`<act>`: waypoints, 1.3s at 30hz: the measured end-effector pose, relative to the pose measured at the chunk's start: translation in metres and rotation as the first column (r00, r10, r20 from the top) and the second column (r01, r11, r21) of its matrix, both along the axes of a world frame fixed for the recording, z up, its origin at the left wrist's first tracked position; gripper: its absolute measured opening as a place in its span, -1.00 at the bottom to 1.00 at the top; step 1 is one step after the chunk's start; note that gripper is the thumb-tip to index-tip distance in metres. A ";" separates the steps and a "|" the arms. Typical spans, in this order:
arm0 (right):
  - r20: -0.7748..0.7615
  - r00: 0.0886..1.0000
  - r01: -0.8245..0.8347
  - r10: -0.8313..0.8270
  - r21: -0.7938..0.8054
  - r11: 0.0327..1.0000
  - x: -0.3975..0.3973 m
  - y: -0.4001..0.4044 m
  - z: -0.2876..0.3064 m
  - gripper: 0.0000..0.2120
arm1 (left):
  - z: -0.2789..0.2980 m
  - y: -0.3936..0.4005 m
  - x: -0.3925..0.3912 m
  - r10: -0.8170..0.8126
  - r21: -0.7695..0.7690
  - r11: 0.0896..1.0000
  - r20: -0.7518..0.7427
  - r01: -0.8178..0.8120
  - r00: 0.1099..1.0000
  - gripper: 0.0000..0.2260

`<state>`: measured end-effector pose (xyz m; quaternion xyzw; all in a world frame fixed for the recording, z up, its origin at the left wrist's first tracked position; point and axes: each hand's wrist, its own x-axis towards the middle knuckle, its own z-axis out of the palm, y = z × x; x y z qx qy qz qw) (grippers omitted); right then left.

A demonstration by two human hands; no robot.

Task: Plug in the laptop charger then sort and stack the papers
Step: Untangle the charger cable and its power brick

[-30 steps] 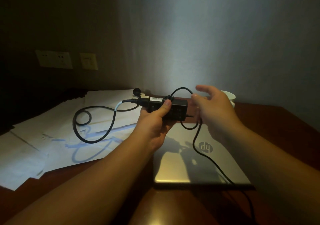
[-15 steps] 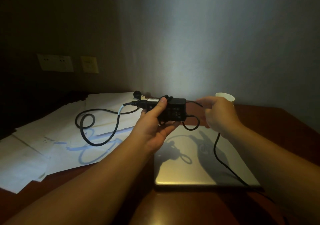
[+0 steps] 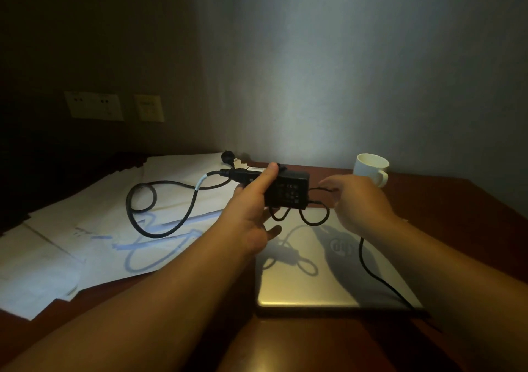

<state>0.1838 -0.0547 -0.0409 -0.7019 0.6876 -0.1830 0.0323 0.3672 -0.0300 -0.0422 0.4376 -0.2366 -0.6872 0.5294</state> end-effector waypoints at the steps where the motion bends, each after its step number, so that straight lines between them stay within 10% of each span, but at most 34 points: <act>1: -0.022 1.000 -0.014 0.014 -0.012 1.000 0.000 0.001 -0.002 -0.51 | 0.002 0.000 -0.001 -0.004 0.008 1.000 0.001 0.004 1.000 -0.36; 10: -0.187 0.964 -0.121 0.190 0.330 0.936 0.003 0.023 0.000 -0.82 | 0.007 -0.005 -0.003 0.109 -0.050 0.992 -0.132 -0.116 0.985 -0.49; 17: -0.428 0.817 -0.226 0.385 0.377 0.898 0.022 0.050 -0.006 -0.36 | 0.004 -0.007 -0.007 0.170 -0.051 0.981 -0.216 -0.185 0.962 -0.41; 25: 0.220 0.866 -0.454 0.450 -0.033 0.890 0.052 0.066 -0.001 -0.84 | -0.002 -0.009 -0.016 0.173 -0.065 0.980 -0.165 -0.186 0.971 -0.46; 32: 0.424 0.836 -0.223 0.348 -0.315 0.922 0.048 0.064 0.011 -0.88 | -0.002 -0.007 -0.002 0.078 -0.079 0.991 -0.303 -0.106 0.950 -0.25; 39: 0.424 0.893 -0.016 0.154 -0.312 0.950 0.029 0.042 0.030 -0.71 | -0.003 0.002 0.000 0.036 -0.084 0.995 -0.236 -0.058 0.971 -0.65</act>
